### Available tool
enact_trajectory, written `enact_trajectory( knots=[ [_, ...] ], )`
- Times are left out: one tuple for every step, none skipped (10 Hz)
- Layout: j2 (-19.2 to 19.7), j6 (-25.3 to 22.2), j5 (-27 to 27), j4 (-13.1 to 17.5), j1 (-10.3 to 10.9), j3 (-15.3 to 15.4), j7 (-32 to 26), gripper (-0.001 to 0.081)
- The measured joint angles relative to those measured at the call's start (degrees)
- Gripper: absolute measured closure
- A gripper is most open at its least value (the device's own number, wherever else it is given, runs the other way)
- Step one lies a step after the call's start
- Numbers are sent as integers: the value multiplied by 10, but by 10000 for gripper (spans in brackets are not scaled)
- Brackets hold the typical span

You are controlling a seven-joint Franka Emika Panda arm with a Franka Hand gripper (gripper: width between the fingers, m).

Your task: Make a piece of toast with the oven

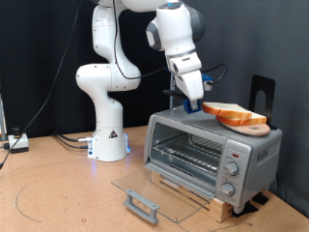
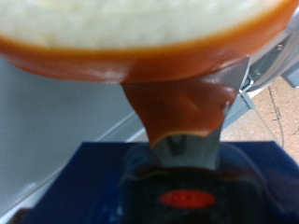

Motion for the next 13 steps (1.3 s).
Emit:
enact_trajectory(
  knots=[
    [5,0,-2,0,0,9,8,402],
    [9,2,-2,-1,0,17,12,402],
    [10,4,0,-2,0,23,15,402],
    [10,6,3,-3,1,27,15,402],
    [10,8,6,-4,1,31,15,402],
    [10,9,9,-6,1,34,15,402],
    [11,9,13,-6,2,36,15,402],
    [13,9,20,-6,2,37,14,402],
    [15,9,34,-6,3,37,9,402],
    [18,6,52,-6,4,35,-6,402],
    [20,-4,75,-5,6,28,-33,402],
    [21,-15,99,-4,8,18,-61,402],
    [22,-27,118,-2,8,8,-88,402]
  ],
)
